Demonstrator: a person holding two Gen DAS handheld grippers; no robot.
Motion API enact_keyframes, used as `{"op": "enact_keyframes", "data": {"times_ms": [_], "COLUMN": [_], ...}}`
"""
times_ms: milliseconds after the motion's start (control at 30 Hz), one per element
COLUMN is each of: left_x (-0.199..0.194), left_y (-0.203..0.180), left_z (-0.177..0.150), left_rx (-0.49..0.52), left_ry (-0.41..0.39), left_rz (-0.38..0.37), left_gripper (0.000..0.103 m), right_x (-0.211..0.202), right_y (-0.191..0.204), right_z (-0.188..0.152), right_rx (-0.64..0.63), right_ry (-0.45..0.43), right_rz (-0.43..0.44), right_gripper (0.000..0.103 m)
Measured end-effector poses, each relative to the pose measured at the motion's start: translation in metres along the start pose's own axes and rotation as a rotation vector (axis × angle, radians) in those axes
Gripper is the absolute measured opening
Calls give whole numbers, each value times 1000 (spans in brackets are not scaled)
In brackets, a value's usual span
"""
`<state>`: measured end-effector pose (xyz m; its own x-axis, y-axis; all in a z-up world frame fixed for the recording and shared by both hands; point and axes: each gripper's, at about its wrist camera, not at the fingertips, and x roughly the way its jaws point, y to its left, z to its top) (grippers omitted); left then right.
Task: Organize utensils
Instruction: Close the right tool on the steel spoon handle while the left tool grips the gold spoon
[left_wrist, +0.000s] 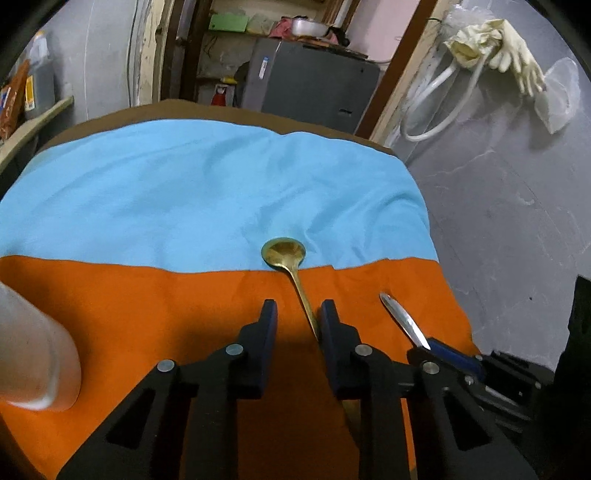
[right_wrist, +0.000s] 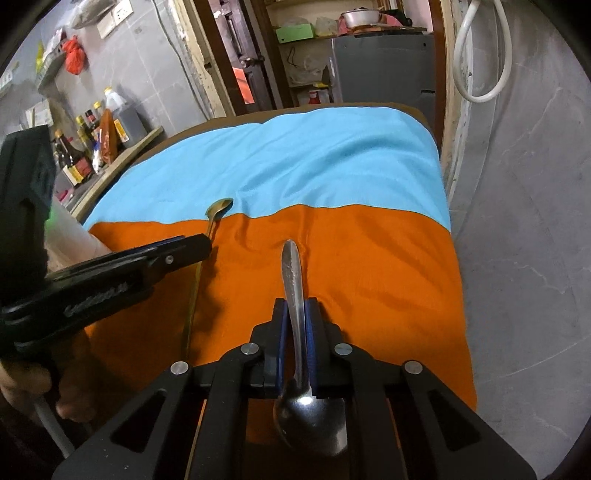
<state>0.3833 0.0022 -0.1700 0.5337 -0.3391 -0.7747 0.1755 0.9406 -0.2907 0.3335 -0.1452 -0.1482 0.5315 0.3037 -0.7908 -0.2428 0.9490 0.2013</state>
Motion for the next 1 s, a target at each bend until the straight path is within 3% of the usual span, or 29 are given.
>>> {"op": "enact_keyframes", "data": {"times_ms": [233, 467, 667, 800, 1000], "left_x": [12, 7, -18, -36, -64], "left_y": [7, 14, 8, 5, 1], "left_z": [19, 23, -3, -19, -39], "left_rx": [-68, -134, -81, -67, -36], "left_ry": [67, 93, 56, 18, -51], "left_rz": [-9, -30, -23, -15, 7], "left_gripper": [6, 1, 1, 1, 1], "right_x": [6, 11, -2, -17, -22], "right_y": [5, 14, 5, 12, 19], "right_z": [9, 16, 1, -9, -15], "right_rx": [-17, -51, 60, 53, 58], "right_ry": [42, 82, -1, -53, -65], "right_rz": [-5, -67, 9, 31, 39], "right_gripper": [8, 7, 2, 1, 1]}}
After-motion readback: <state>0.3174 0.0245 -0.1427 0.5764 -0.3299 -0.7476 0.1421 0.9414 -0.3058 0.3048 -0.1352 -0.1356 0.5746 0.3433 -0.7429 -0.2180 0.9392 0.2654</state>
